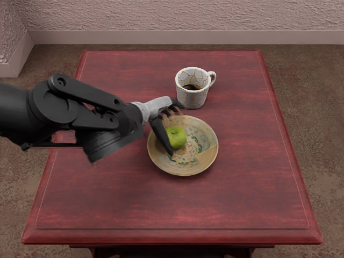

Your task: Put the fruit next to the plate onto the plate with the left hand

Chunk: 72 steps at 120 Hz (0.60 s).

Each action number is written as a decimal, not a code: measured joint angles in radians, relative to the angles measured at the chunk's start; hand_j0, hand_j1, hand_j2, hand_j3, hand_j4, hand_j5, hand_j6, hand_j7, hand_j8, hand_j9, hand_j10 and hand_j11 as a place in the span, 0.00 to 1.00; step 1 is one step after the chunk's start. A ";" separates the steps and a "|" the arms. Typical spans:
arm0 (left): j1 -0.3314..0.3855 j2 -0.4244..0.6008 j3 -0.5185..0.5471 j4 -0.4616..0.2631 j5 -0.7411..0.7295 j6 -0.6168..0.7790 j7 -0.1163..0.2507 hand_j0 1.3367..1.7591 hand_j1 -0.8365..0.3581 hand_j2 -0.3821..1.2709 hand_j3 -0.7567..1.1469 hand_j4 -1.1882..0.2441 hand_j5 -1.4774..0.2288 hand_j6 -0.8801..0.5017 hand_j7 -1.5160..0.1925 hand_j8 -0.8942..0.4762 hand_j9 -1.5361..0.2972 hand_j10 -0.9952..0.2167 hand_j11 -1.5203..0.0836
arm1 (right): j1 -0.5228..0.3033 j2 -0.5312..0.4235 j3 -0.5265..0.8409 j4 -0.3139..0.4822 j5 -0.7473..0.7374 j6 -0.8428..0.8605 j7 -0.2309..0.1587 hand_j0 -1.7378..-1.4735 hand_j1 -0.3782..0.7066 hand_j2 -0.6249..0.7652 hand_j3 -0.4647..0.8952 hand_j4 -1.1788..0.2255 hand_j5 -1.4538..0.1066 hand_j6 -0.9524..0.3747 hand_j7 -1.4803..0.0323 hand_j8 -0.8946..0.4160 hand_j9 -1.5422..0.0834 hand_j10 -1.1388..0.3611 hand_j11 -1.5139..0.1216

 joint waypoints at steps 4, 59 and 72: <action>-0.002 0.023 -0.001 0.001 0.000 -0.010 0.000 0.76 0.83 0.29 0.40 0.71 0.73 0.53 0.75 0.53 0.71 0.68 0.81 | 0.000 0.000 0.000 0.000 0.000 0.000 0.000 0.30 0.03 0.45 0.34 0.84 0.93 0.72 0.98 0.68 0.95 0.76 0.93; -0.016 0.597 0.003 0.001 0.010 -0.507 0.008 0.76 0.96 0.24 0.40 0.81 0.84 0.61 0.86 0.63 0.81 0.79 0.92 | 0.000 0.000 0.000 0.000 0.000 0.000 0.000 0.30 0.03 0.45 0.34 0.84 0.93 0.72 0.98 0.68 0.95 0.76 0.93; 0.000 0.671 0.005 0.000 0.010 -0.526 0.005 0.76 0.97 0.24 0.40 0.81 0.85 0.62 0.87 0.63 0.82 0.80 0.93 | 0.000 0.000 0.000 0.000 0.000 0.000 0.000 0.30 0.03 0.45 0.34 0.84 0.93 0.72 0.98 0.68 0.95 0.76 0.93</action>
